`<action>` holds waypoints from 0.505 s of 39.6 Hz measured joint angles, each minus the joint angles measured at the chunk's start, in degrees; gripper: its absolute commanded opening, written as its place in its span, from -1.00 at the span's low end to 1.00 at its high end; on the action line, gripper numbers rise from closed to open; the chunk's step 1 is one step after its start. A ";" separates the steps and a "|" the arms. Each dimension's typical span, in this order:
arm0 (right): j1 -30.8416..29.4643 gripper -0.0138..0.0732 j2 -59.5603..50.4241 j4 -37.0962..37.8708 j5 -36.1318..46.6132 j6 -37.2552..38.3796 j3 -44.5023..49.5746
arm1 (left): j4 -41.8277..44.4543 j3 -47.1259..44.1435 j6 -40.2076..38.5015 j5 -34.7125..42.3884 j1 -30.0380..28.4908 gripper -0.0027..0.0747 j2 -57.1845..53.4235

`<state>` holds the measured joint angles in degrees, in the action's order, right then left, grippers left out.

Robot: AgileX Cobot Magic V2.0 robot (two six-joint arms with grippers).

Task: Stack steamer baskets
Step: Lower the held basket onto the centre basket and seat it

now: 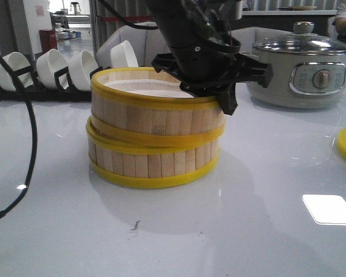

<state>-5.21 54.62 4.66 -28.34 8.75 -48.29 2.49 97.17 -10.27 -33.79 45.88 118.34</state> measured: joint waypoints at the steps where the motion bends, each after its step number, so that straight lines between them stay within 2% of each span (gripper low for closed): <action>1: 0.00 0.24 0.00 0.00 0.00 0.00 0.00 | 0.12 0.00 0.00 -0.10 0.00 -0.71 0.00; 20: 0.00 0.24 0.00 0.00 0.00 0.00 0.00 | 1.58 0.00 0.00 -1.06 -0.10 -0.71 -0.95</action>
<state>-5.21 54.62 4.66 -28.34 8.75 -48.29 4.07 97.17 -10.27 -34.86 45.78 117.39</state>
